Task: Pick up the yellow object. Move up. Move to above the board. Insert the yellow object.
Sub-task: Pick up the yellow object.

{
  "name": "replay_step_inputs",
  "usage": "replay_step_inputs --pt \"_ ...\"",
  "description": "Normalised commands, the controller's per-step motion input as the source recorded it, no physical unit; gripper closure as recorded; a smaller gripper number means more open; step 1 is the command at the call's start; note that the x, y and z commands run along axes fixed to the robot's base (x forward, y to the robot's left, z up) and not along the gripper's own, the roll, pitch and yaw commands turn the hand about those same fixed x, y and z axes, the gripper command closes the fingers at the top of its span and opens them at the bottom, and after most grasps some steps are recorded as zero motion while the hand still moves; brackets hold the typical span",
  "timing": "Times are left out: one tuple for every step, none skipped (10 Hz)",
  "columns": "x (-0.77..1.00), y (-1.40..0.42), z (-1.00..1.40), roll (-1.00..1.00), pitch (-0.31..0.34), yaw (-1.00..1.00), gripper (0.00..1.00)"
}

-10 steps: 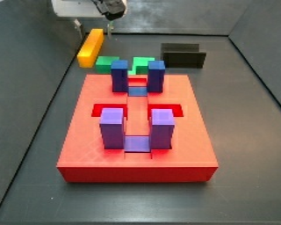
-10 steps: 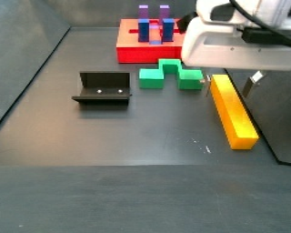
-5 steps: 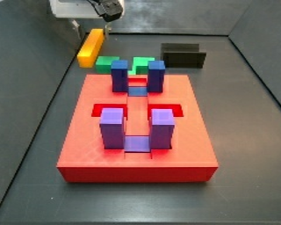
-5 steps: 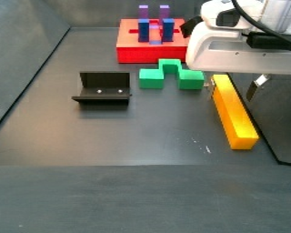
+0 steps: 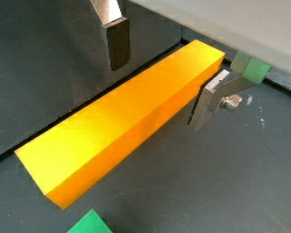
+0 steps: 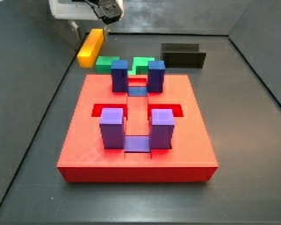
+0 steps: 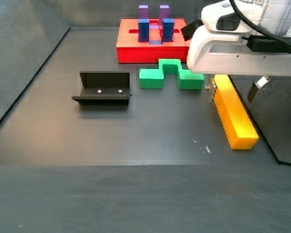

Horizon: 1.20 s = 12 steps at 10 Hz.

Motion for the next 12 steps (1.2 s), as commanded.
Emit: replay_step_inputs --pt "0.18 0.05 -0.08 0.0 0.0 0.0 0.0" --pt "0.15 0.05 -0.12 0.01 0.0 0.0 0.0" --pt "0.09 0.02 -0.15 0.0 -0.02 0.0 0.0" --pt "0.07 0.0 -0.17 0.0 -0.031 0.0 0.0" --pt "0.02 0.0 -0.19 0.0 -0.061 0.0 0.0" --pt "0.06 0.0 -0.17 0.0 -0.063 0.0 0.0" --pt "0.11 0.0 -0.15 0.0 -0.06 0.01 0.0" --pt "0.07 0.0 -0.2 0.0 -0.077 0.0 0.0" --pt "0.03 0.0 -0.25 0.0 -0.091 0.0 0.0" --pt "0.04 0.0 -0.25 0.0 -0.097 0.0 0.0" --pt "0.04 0.0 -0.22 0.0 -0.1 0.0 0.0" --pt "0.01 0.0 -0.23 0.0 -0.101 0.0 0.0"
